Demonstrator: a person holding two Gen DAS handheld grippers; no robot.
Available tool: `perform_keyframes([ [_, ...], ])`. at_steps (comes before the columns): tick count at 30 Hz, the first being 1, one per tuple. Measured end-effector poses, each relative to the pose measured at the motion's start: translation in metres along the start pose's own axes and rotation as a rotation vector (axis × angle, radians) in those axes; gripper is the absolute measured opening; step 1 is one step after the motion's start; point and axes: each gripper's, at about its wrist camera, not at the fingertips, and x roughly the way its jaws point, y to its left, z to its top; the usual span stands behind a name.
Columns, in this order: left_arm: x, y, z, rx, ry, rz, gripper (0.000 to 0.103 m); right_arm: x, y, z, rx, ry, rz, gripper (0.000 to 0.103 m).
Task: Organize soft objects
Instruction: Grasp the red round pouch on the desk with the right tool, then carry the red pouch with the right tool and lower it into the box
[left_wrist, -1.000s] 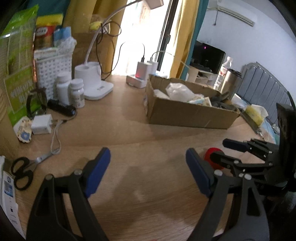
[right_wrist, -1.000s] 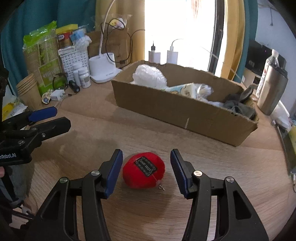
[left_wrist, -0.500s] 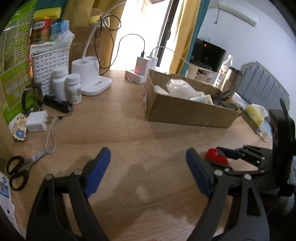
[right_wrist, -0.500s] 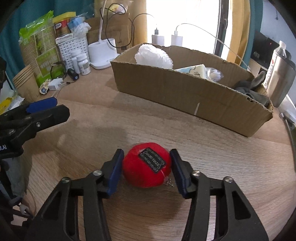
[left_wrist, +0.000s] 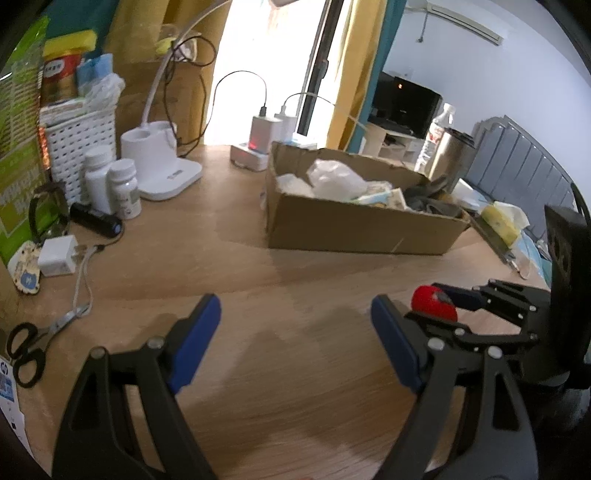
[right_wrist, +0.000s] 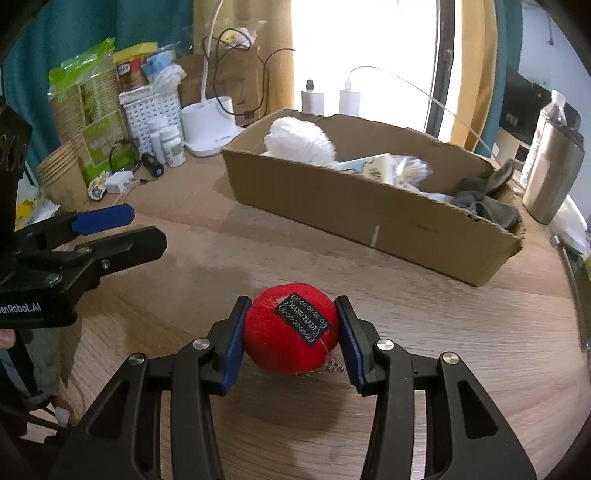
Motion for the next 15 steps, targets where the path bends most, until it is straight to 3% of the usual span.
perform_keyframes([
  [15, 0.003, -0.021, 0.018, 0.026, -0.014, -0.010, 0.085, -0.022, -0.027, 0.018, 0.018, -0.071, -0.027, 0.048],
])
